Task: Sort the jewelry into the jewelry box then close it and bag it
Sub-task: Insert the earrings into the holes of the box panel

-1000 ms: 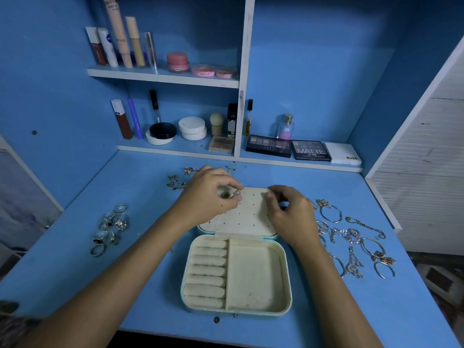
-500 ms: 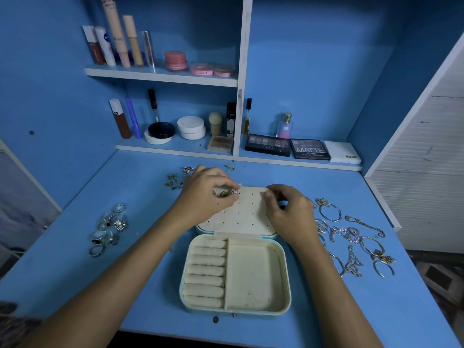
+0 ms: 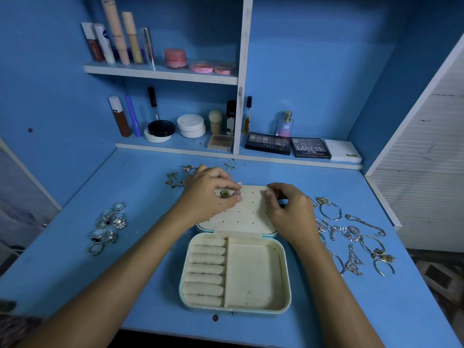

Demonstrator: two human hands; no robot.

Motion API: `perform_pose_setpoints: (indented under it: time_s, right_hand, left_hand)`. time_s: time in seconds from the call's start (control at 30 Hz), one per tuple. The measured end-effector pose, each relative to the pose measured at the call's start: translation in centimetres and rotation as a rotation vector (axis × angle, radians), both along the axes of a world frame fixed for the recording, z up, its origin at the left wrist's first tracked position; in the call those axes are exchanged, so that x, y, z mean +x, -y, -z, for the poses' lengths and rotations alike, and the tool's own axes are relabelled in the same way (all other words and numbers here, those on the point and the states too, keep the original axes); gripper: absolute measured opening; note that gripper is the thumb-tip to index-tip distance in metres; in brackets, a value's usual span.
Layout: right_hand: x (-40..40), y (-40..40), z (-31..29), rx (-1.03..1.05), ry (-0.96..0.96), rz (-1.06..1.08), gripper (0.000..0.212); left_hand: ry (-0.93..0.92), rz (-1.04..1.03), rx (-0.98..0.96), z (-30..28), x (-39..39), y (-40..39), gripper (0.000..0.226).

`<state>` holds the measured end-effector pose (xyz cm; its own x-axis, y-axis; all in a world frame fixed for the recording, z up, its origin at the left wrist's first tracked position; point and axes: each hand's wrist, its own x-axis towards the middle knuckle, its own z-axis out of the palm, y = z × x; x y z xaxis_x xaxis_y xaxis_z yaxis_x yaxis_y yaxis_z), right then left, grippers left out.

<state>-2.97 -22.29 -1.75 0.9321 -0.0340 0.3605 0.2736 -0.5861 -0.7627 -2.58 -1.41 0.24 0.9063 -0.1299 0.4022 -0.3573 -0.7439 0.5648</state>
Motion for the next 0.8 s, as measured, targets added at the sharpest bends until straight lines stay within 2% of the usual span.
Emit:
perform_pose_setpoints:
  time_s: [0.13, 0.27, 0.47, 0.63, 0.8]
  right_hand:
    - [0.18, -0.03, 0.22, -0.001, 0.002, 0.006, 0.016]
    - [0.24, -0.01, 0.27, -0.013, -0.001, 0.004, 0.016]
    - [0.22, 0.04, 0.40, 0.000, -0.002, 0.011, 0.016]
    - [0.32, 0.08, 0.48, 0.014, -0.014, 0.013, 0.013]
    - [0.43, 0.02, 0.09, 0.014, -0.026, -0.009, 0.006]
  left_hand:
    - [0.012, -0.017, -0.063, 0.38, -0.31, -0.24, 0.049]
    - [-0.062, -0.121, -0.065, 0.31, -0.26, -0.30, 0.057]
    - [-0.214, -0.098, -0.197, 0.67, 0.12, -0.09, 0.027]
    - [-0.278, -0.085, -0.229, 0.82, 0.17, -0.20, 0.033]
    - [-0.270, -0.101, -0.233, 0.97, 0.26, -0.13, 0.023]
